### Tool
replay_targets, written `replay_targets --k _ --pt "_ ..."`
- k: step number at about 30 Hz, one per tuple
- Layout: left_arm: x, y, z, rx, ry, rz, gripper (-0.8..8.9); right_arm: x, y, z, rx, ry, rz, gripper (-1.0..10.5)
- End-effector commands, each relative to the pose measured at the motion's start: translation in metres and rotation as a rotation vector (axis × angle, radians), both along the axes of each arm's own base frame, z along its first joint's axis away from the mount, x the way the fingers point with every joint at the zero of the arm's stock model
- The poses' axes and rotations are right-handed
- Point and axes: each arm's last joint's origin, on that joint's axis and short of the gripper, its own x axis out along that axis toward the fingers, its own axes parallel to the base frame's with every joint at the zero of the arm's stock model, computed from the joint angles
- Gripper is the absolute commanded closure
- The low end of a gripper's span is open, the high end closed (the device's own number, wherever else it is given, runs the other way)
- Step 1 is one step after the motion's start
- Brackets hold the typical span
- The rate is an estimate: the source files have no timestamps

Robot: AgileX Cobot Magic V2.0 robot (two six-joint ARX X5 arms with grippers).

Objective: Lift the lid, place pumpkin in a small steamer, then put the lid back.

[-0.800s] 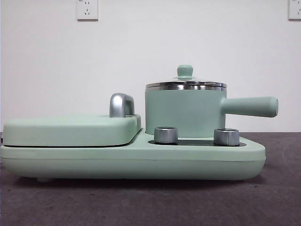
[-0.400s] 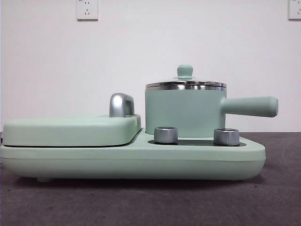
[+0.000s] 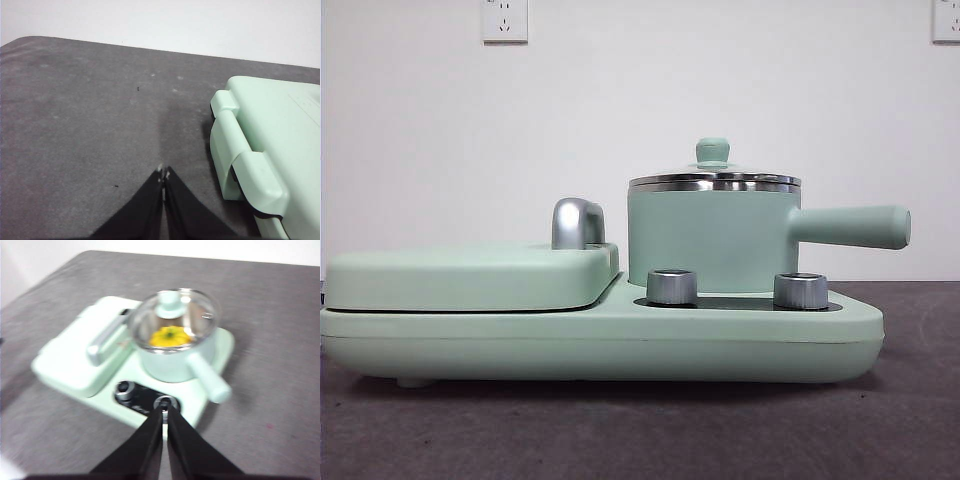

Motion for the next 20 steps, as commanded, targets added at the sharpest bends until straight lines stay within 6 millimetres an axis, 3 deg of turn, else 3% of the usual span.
replay_targets --k 1,7,12,20 --pt "0.001 0.000 -0.007 0.015 0.021 0.002 8.07 0.006 -0.003 -0.011 -0.013 -0.047 -0.079 9.3" --pt "0.001 0.000 -0.007 0.015 0.021 0.002 8.07 0.031 -0.013 -0.070 -0.008 -0.252 -0.365 9.3" --pt "0.001 0.000 -0.007 0.015 0.021 0.002 8.07 0.042 -0.021 -0.120 -0.067 -0.299 -0.550 9.3" --pt "0.001 0.000 -0.007 0.015 0.021 0.002 8.07 0.048 -0.026 -0.174 -0.113 -0.259 -0.597 9.3"
